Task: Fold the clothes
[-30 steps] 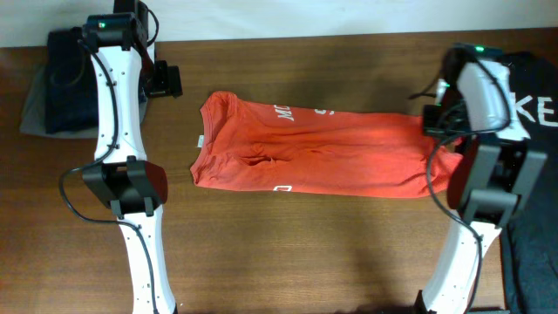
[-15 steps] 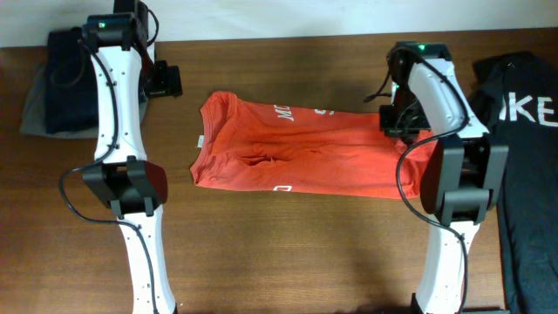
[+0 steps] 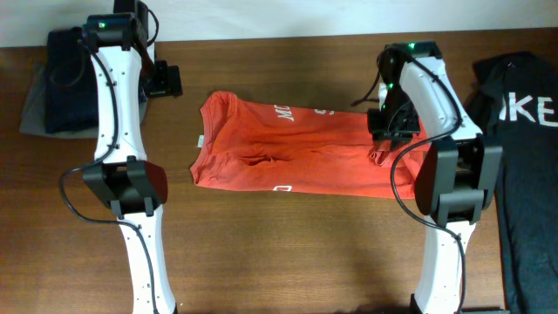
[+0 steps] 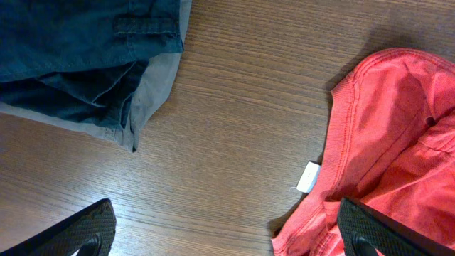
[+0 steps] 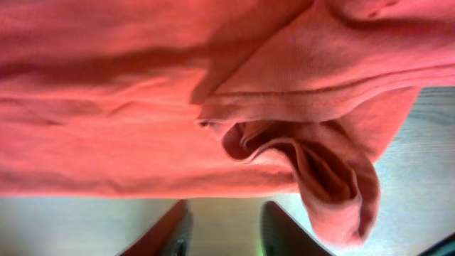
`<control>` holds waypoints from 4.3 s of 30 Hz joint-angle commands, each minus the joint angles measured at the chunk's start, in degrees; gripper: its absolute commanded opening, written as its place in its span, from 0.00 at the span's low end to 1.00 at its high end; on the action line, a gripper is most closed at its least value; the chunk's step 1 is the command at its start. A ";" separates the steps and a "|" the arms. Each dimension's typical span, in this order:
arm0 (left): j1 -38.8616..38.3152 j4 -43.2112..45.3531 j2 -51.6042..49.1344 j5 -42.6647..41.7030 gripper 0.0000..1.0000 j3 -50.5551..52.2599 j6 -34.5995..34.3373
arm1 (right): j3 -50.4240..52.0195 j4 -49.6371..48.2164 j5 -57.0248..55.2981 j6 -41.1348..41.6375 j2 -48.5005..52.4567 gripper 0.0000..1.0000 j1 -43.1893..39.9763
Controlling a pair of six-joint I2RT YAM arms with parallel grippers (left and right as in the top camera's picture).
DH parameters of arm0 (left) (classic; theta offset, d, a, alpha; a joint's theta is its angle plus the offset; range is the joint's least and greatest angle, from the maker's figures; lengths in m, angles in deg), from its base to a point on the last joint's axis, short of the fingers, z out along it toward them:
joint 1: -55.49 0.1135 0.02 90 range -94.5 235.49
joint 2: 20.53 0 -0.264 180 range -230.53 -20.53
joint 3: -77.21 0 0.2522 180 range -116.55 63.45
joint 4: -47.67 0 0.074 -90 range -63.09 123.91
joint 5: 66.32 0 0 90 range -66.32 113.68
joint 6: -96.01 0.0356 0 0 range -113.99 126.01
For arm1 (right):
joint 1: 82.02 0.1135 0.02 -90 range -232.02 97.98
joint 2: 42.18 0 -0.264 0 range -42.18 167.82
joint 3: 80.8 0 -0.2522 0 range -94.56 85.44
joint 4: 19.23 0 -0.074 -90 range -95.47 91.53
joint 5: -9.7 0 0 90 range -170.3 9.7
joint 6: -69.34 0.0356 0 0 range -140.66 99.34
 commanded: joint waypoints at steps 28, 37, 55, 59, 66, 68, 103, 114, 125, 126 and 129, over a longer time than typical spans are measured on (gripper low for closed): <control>-0.13 -0.07 0.98 -0.42 0.99 -0.55 0.35 | 4.07 3.52 -2.97 -11.28 -4.15 0.91 -6.43; -0.11 -0.07 0.98 -0.42 0.99 -0.55 0.37 | 4.66 -3.48 -2.97 -12.20 -3.93 0.76 -6.38; -0.13 -0.04 0.98 -0.42 0.99 -0.55 0.37 | 10.78 -6.60 -2.78 -13.05 -3.93 0.33 -5.97; -0.02 -0.07 0.98 -0.44 0.99 -0.55 0.35 | 10.75 -5.51 -2.73 -12.09 -3.96 0.05 -4.85; -0.07 0.81 0.98 -0.44 0.99 -0.55 0.35 | 10.73 5.11 -1.27 -9.57 -4.04 0.04 -0.33; -0.07 1.03 0.98 -0.44 0.99 -0.55 0.35 | 10.75 6.23 -0.11 -9.35 -4.04 0.04 1.29; -0.02 0.37 0.98 -0.44 0.99 -0.55 0.35 | 10.23 -6.60 23.63 -19.08 -4.48 0.98 -27.04; -0.02 -0.02 0.98 -0.42 0.99 -0.55 0.37 | 24.28 -20.96 31.67 -27.28 -4.48 0.99 -28.15; -0.02 -0.07 0.98 -0.42 0.99 -0.55 0.37 | 28.94 -28.89 31.58 -28.24 -4.46 0.98 -28.17; 0.00 -0.07 0.98 -0.42 0.99 -0.55 0.37 | 28.92 -29.27 31.58 -28.11 -4.46 0.94 -28.15; -0.02 -0.07 0.98 -0.44 0.99 -0.55 0.37 | 28.92 -30.10 31.54 -28.04 -4.46 0.87 -28.15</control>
